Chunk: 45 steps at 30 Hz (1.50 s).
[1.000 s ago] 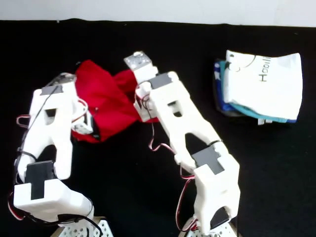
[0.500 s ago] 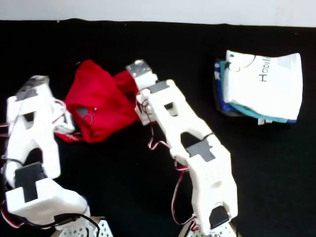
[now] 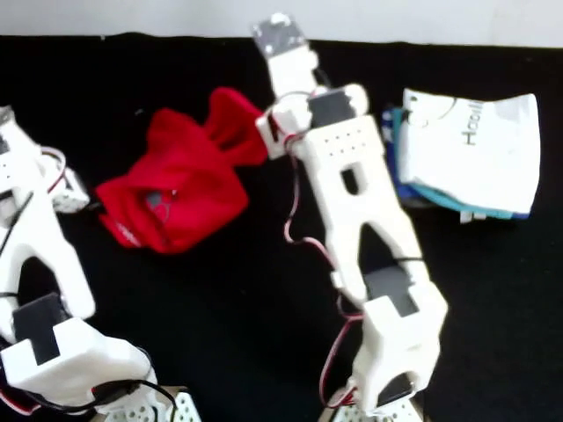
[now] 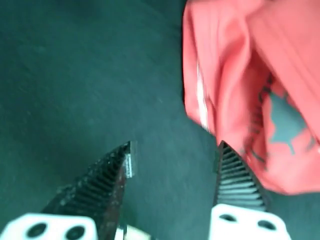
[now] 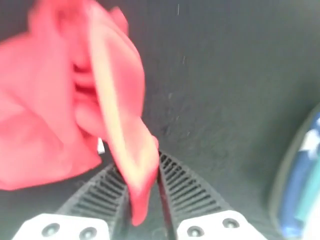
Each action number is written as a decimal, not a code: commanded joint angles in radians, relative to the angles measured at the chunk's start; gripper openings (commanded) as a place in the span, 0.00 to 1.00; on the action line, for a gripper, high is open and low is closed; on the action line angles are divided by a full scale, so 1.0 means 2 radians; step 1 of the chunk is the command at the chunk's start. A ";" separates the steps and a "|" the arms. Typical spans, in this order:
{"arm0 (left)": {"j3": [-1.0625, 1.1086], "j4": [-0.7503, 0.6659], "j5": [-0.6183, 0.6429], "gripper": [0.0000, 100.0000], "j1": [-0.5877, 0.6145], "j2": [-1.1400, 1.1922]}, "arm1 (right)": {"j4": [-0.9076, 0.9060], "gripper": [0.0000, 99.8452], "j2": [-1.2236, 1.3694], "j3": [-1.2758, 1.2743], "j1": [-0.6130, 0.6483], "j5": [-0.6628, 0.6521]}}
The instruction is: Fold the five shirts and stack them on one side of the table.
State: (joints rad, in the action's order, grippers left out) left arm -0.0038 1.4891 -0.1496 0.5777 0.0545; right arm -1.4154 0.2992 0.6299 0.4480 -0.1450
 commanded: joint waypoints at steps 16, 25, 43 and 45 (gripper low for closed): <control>0.003 0.131 0.002 0.25 -0.371 -0.110 | -0.021 0.01 -0.054 0.211 -0.046 -0.068; 0.069 -0.050 0.177 0.27 -0.445 -0.109 | -0.035 0.01 -0.028 0.212 -0.075 -0.068; 0.170 -0.251 0.136 0.04 -0.381 0.007 | -0.056 0.01 -0.026 0.168 -0.115 -0.067; 0.138 -0.226 0.136 0.02 -0.352 0.007 | -0.055 0.01 -0.026 0.141 -0.116 -0.066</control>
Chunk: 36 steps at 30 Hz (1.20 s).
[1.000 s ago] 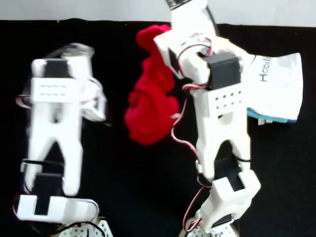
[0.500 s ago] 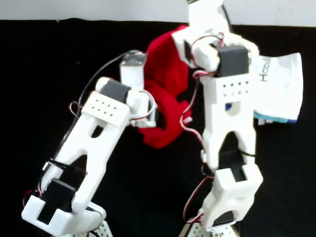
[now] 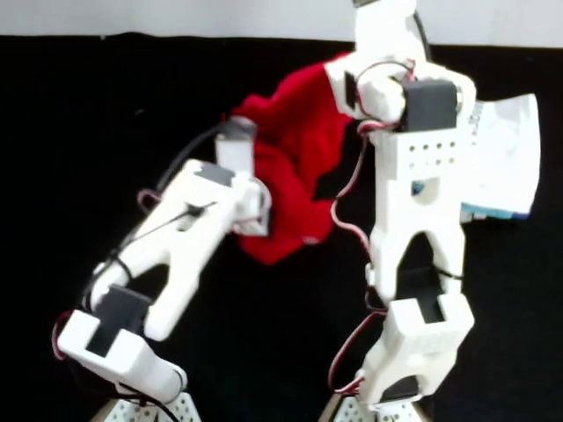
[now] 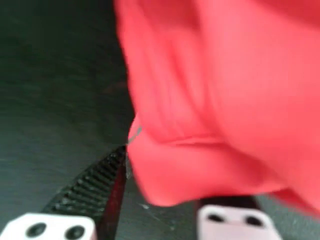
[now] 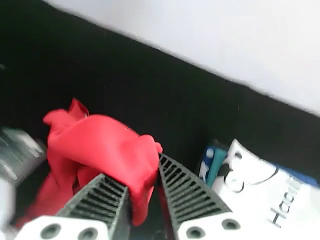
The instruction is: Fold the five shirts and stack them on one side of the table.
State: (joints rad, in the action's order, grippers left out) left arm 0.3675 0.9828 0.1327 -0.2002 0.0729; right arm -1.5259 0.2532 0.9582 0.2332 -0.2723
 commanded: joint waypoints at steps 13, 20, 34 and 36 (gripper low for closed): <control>-0.326 0.258 -0.051 0.01 0.232 -0.002 | -0.007 0.01 -0.007 0.051 0.041 -0.002; -0.501 0.399 -0.096 0.01 0.289 -0.009 | -0.091 0.01 -0.007 0.198 0.045 -0.002; -0.257 0.385 -0.097 0.01 0.273 -0.146 | -0.117 0.01 -0.003 0.198 0.025 -0.005; -0.221 0.354 -0.097 0.01 0.278 -0.126 | -0.110 0.01 -0.003 0.155 0.025 -0.004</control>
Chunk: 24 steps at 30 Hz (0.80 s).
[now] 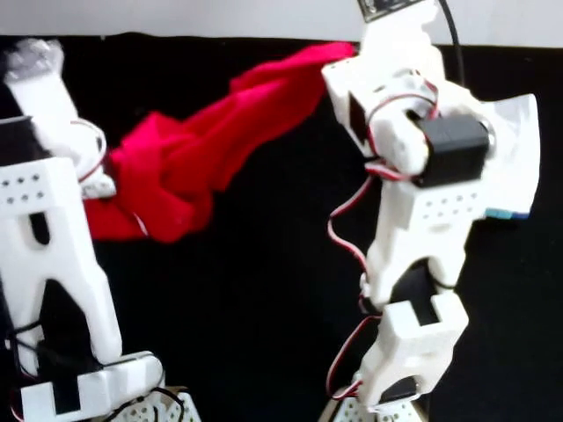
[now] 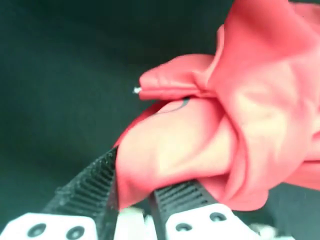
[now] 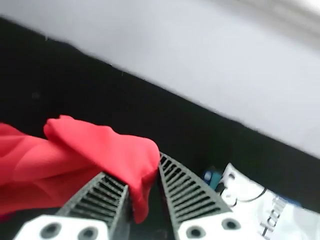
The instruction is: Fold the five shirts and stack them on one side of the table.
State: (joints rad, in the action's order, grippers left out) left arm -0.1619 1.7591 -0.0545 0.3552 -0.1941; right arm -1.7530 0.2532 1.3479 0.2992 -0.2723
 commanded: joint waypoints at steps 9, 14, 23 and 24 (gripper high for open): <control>0.011 -0.191 -0.004 0.23 0.092 0.184 | 0.154 0.01 -0.003 -0.232 -0.035 -0.005; -0.109 -0.109 -0.002 0.24 0.094 0.254 | 0.217 0.01 -0.003 -0.337 -0.035 -0.003; -0.222 0.012 -0.002 0.24 0.023 0.237 | 0.286 0.01 -0.003 -0.382 -0.043 -0.004; -0.200 0.012 -0.002 0.24 0.007 0.226 | 0.290 0.01 -0.003 -0.382 -0.047 -0.004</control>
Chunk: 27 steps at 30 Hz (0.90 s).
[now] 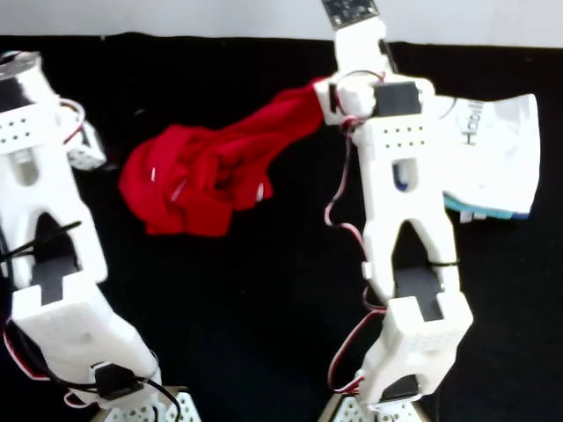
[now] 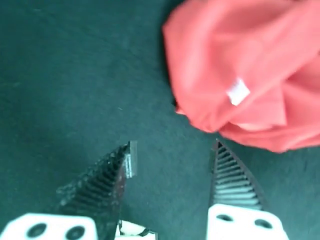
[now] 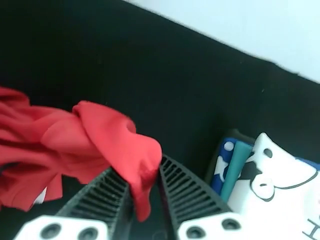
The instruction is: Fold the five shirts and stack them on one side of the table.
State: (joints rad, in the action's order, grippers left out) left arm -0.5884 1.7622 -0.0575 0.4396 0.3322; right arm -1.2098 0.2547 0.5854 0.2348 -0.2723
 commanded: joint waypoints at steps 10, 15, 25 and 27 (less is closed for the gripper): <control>0.260 -0.077 0.066 0.24 -0.244 -0.075 | 0.020 0.01 0.030 0.002 -0.037 -0.003; 0.313 -0.171 0.065 0.24 -0.253 -0.074 | 0.019 0.01 0.029 0.002 -0.036 -0.004; 0.384 -0.358 0.007 0.24 -0.178 -0.074 | 0.019 0.01 0.028 0.003 -0.037 -0.005; 0.380 -0.358 0.001 0.24 -0.174 -0.074 | 0.019 0.01 0.029 0.003 -0.037 -0.005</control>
State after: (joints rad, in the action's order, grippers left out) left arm 0.1788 1.0748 -0.0269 0.0729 0.2386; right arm -1.1776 0.3237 0.5777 0.1749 -0.2723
